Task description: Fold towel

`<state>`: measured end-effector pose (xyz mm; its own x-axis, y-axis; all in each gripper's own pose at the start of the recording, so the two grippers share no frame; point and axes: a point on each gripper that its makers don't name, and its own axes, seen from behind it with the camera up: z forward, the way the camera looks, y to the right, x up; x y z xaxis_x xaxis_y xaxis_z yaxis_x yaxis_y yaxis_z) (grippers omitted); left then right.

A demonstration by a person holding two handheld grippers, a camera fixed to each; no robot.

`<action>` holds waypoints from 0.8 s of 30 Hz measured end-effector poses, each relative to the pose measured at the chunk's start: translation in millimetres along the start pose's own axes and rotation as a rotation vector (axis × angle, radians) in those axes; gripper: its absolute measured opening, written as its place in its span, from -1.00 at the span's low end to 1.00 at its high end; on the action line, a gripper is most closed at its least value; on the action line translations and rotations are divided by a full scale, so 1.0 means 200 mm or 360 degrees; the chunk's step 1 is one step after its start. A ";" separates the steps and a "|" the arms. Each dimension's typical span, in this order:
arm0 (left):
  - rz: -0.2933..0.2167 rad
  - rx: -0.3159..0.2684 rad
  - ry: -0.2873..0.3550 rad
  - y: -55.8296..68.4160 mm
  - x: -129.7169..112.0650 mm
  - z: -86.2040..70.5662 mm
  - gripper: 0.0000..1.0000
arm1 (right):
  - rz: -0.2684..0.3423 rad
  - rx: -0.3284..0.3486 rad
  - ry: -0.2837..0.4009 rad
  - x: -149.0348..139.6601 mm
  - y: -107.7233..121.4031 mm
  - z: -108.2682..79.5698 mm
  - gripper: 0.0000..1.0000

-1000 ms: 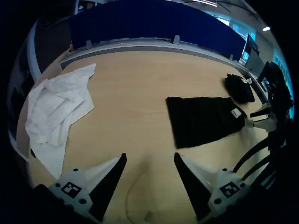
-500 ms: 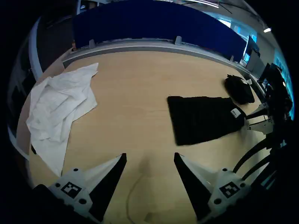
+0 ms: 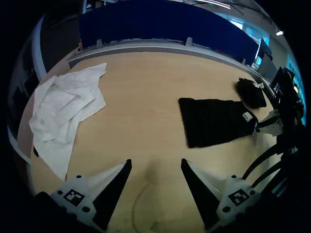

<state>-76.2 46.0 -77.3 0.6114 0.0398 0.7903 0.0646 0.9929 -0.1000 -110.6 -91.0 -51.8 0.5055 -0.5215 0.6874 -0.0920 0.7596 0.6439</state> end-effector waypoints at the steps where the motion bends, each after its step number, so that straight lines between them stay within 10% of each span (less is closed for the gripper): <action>1: 0.0001 0.0001 -0.0001 0.00 0.00 0.00 0.89 | 0.0002 0.0000 -0.0003 0.00 0.00 0.00 -0.53; 7: 0.0006 0.0005 -0.0004 -0.01 0.00 0.01 0.88 | 0.0004 -0.0019 -0.0016 -0.02 0.01 0.00 -0.89; 24: -0.0003 0.0012 0.0005 -0.04 0.01 -0.02 0.88 | -0.0006 -0.0046 0.0079 0.14 0.01 -0.10 -0.94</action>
<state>-72.3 37.5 -78.5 0.6137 0.0374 0.7887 0.0600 0.9938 -0.0938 -80.4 -97.0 -38.4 0.5479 -0.5051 0.6668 -0.0654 0.7688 0.6361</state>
